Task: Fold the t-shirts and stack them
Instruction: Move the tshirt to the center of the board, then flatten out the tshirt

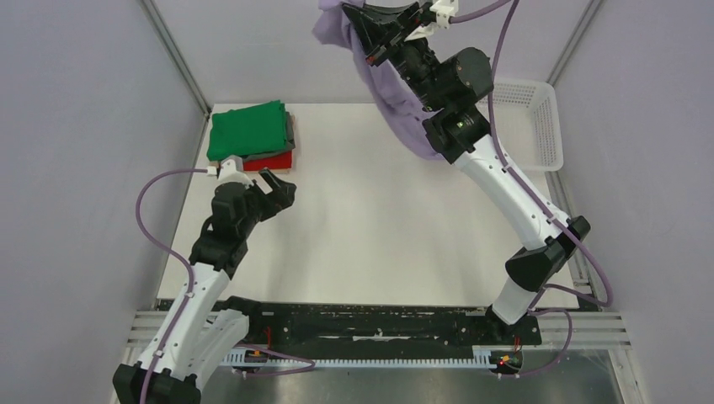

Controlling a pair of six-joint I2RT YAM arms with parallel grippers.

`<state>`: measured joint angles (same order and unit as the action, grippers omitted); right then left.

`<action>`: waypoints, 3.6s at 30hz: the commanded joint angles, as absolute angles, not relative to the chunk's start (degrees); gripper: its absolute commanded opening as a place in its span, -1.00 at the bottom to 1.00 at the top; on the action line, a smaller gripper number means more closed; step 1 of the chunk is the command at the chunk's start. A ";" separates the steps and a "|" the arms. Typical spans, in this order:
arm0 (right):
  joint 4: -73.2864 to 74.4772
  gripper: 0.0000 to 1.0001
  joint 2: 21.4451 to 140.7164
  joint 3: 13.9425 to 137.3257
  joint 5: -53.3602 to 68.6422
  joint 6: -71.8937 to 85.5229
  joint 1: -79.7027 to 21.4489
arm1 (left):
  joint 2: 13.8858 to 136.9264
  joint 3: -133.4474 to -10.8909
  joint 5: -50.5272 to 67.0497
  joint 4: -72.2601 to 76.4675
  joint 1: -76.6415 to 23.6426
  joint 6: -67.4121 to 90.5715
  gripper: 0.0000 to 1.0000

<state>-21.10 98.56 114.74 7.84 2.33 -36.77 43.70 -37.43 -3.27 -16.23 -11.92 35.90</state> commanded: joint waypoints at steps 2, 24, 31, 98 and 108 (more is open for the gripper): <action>-24.96 -1.00 97.00 116.78 13.56 5.06 -37.29 | 41.89 -37.51 -2.17 -16.88 -11.87 34.86 0.99; -25.36 -1.00 67.71 37.29 -28.11 4.34 -24.87 | 56.84 -34.98 -5.47 -26.81 -11.95 43.45 0.99; -24.66 -1.00 65.33 32.11 -31.00 5.06 -23.40 | 60.33 -32.29 -7.97 -26.88 -11.88 45.79 0.99; -16.46 -1.00 66.93 29.00 -35.15 10.63 -23.20 | 62.67 -49.75 -9.04 -34.41 -13.12 42.87 0.99; -18.98 -1.00 65.86 25.41 -37.13 11.30 -23.16 | 51.43 -32.79 -12.42 -51.87 -20.19 61.72 0.99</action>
<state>-14.92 67.64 26.63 -35.27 10.00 -23.40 52.77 -36.75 -10.63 -42.94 -16.53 50.63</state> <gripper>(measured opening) 0.023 0.993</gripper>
